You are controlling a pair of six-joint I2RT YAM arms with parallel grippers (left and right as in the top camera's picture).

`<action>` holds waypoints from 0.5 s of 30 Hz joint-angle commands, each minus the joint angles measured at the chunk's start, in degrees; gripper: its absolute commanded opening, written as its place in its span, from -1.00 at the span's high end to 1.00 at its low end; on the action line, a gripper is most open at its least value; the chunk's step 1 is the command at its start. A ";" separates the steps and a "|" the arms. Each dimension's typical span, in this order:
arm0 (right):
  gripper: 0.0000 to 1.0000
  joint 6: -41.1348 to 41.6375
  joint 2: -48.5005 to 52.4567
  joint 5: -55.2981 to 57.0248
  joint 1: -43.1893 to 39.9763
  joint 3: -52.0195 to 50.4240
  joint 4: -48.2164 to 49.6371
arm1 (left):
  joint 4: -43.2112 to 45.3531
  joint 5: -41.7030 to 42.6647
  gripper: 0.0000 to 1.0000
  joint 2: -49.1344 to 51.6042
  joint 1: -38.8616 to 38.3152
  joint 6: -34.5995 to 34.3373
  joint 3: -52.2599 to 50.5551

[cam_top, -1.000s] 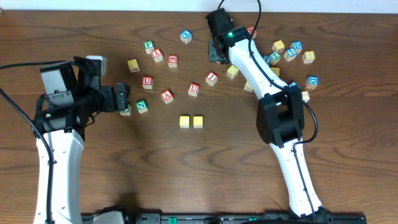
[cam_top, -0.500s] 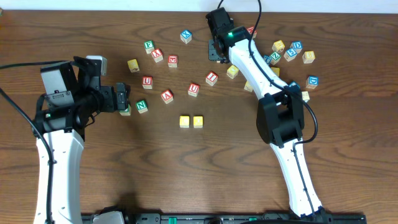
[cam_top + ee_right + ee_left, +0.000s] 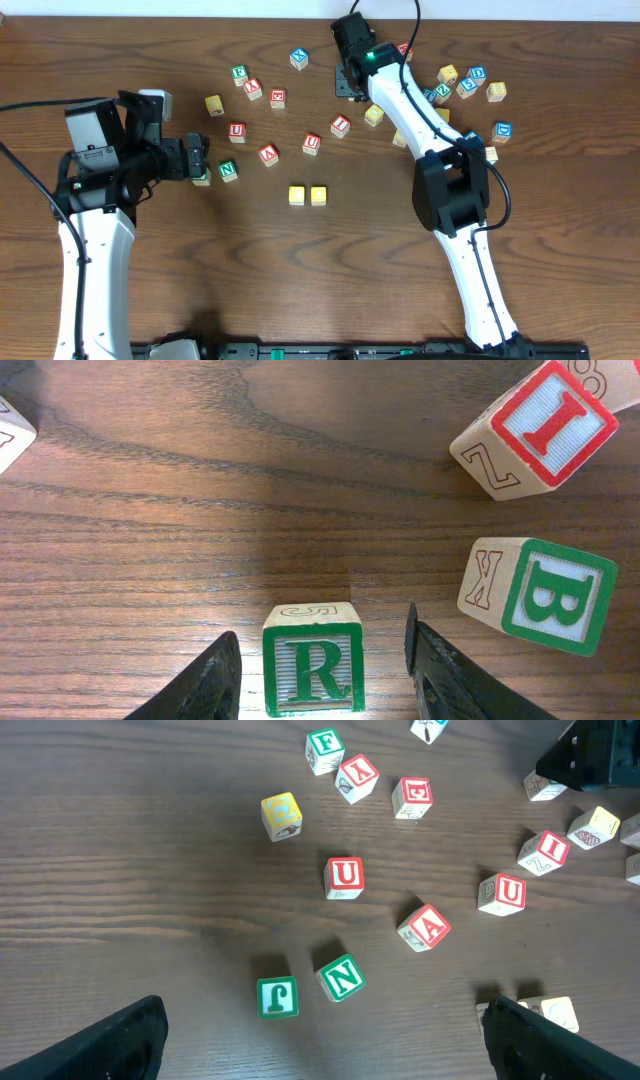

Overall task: Spell out CORL
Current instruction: 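Close the right gripper on the R block and lift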

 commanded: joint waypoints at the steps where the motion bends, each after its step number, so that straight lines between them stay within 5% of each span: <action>1: 0.03 0.76 1.29 0.90 0.13 -0.15 -0.13 | 0.02 -0.11 -0.98 0.13 0.20 0.57 0.02; 15: 0.04 1.40 1.29 0.85 0.13 -4.02 1.51 | 0.02 -0.11 -0.98 0.13 0.20 0.57 0.02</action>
